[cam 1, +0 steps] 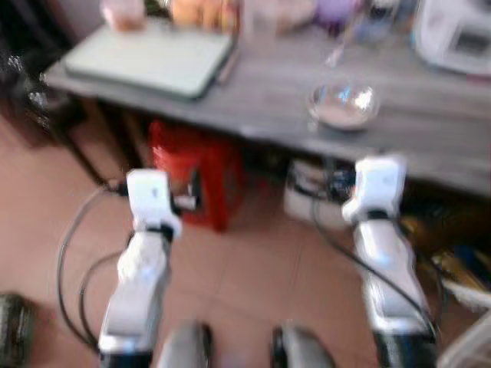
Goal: Setting the table
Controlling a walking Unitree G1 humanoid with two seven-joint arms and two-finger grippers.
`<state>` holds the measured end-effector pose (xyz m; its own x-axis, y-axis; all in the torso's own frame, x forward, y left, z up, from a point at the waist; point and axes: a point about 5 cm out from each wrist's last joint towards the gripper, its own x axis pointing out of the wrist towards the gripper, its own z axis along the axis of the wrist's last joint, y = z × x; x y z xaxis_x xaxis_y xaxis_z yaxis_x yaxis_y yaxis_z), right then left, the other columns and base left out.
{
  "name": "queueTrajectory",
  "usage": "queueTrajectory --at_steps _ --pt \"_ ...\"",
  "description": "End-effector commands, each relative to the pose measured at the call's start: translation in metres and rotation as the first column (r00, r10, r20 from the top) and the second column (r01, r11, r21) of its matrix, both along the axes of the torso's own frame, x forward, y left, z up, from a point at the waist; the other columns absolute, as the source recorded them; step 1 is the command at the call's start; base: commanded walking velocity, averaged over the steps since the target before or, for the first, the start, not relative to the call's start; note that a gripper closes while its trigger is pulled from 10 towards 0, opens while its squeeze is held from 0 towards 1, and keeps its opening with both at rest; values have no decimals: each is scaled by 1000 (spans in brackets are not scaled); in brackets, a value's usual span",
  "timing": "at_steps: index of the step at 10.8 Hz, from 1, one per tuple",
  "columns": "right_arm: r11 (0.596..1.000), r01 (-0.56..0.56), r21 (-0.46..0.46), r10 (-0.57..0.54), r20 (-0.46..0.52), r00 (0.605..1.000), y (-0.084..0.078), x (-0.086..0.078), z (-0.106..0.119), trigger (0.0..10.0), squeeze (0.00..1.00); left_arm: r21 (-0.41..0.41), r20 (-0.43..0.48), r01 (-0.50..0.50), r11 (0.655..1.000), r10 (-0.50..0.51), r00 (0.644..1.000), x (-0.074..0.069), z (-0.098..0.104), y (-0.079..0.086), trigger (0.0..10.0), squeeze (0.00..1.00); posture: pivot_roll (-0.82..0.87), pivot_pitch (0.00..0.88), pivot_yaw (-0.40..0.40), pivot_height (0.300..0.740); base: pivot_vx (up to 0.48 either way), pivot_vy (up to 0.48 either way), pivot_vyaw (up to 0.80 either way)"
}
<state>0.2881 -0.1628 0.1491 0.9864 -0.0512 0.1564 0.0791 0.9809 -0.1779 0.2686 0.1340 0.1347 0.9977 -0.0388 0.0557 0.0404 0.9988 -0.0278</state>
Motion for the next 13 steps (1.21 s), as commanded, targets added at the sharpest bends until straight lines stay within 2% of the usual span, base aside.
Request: queueTrajectory --at_steps 1,3,5,9,11,13 --pt "998 19 62 -17 -21 1000 -7 -4 -2 10000 0 -10 -18 -3 1000 3 1000 -4 -2 1 10000 0 -28 191 9 740 0 0 0" --pt "997 37 63 -33 -54 998 -11 -17 -10 10000 0 -12 -44 13 1000 -14 999 -13 -8 -1 10000 0 -33 203 10 740 0 0 0" --pt "998 5 58 -2 -48 999 -8 -24 -11 10000 0 -42 -43 38 998 -40 998 -11 -7 -4 10000 0 -41 212 7 740 0 0 0" --pt "996 -29 82 32 -41 999 -6 -19 -6 10000 0 -44 -42 40 998 -42 998 -9 -4 -6 10000 0 -38 229 2 740 0 0 -800" --pt "996 -51 74 54 -37 998 -3 -18 -6 10000 0 -42 -45 37 998 -39 998 -10 -4 -5 10000 0 -34 228 3 740 -281 0 0" --pt "998 -12 62 16 -60 998 -8 -15 -9 10000 0 -40 -46 37 998 -39 998 -9 -4 -5 10000 0 -34 228 3 740 -277 0 0"
